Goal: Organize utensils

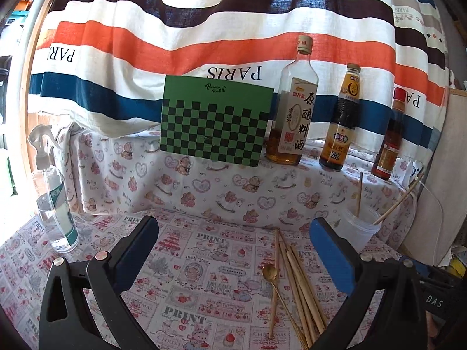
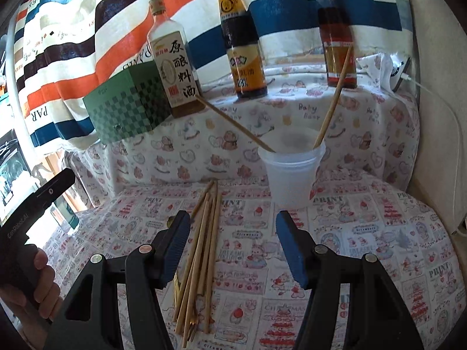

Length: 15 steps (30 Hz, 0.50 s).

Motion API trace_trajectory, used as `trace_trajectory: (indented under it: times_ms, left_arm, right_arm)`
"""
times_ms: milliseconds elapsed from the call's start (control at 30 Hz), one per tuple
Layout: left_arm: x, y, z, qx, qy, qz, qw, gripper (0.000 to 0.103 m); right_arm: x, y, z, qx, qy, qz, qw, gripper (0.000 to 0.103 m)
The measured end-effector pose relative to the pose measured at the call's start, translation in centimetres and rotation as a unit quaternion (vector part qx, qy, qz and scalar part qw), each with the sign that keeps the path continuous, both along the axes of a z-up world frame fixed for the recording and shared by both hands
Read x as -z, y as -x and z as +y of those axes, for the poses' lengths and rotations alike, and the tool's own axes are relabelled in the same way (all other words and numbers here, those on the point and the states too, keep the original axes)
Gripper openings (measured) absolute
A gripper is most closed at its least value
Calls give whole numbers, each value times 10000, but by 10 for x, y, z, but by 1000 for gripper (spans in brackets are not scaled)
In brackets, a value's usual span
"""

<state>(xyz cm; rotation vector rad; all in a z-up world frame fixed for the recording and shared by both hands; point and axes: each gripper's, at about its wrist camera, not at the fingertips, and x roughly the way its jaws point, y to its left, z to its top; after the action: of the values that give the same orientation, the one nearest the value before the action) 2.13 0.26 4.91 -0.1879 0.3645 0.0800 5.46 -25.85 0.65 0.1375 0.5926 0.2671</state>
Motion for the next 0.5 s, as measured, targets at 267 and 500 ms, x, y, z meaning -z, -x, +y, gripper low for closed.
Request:
trace_trajectory:
  times_ms: [267,500]
  left_arm:
    - [22,-24,10,-260,122,541,9981,103]
    - [40,-40,20,-281,340,992,9941,103]
  right_arm:
    - [30,-13,24,-702,26,703,9950,61]
    - [57,-14,51,-1192,422,1115,9857,37]
